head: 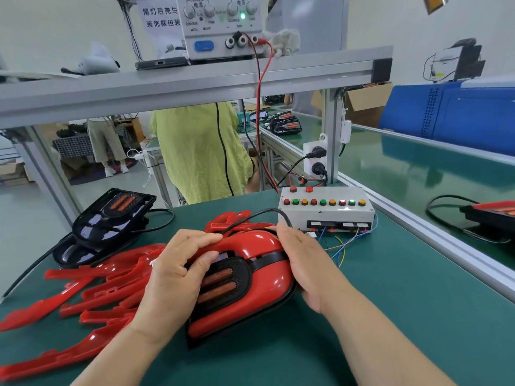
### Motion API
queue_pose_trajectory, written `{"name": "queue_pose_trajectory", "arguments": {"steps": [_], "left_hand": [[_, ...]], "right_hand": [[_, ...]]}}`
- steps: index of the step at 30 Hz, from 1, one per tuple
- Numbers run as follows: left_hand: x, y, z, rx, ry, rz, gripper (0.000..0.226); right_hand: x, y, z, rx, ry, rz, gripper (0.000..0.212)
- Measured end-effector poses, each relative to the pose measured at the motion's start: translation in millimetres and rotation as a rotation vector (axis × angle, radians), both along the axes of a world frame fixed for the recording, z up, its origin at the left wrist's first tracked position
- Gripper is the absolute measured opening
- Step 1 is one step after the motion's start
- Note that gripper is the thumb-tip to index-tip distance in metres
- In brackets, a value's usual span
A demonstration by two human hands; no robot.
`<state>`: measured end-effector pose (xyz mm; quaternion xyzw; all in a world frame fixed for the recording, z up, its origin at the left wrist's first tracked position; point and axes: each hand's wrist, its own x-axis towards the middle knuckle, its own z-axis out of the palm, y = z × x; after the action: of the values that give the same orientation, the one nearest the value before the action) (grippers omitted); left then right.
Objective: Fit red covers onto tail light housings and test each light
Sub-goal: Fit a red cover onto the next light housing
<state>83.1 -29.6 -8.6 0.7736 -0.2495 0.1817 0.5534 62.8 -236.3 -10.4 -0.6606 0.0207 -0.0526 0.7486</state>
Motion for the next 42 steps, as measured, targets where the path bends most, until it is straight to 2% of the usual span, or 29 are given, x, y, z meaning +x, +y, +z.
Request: {"name": "queue_pose_trajectory", "arguments": {"steps": [3, 8, 11, 15, 18, 21, 30, 42], "left_hand": [[-7, -2, 6, 0.163, -0.159, 0.096, 0.034], [-9, 6, 8, 0.274, -0.222, 0.147, 0.029], [-9, 6, 8, 0.248, -0.216, 0.146, 0.029], [-10, 2, 4, 0.111, -0.017, 0.004, 0.031], [-12, 4, 3, 0.186, -0.121, 0.059, 0.036], [-14, 4, 4, 0.266, -0.228, 0.138, 0.037], [-14, 6, 8, 0.252, -0.245, 0.166, 0.035], [-17, 8, 7, 0.283, -0.275, 0.093, 0.034]], "right_hand": [[0, -2, 2, 0.01, 0.047, -0.005, 0.041], [-1, 1, 4, 0.061, 0.065, -0.008, 0.037], [-1, 1, 4, 0.084, 0.057, 0.0, 0.038], [-2, -1, 3, 0.098, 0.055, 0.064, 0.046], [0, 0, 1, 0.107, 0.074, 0.059, 0.056], [2, -1, -1, 0.126, 0.092, 0.051, 0.05], [5, -2, 1, 0.218, 0.131, 0.046, 0.05], [4, -2, 1, 0.213, 0.103, 0.041, 0.048]]}}
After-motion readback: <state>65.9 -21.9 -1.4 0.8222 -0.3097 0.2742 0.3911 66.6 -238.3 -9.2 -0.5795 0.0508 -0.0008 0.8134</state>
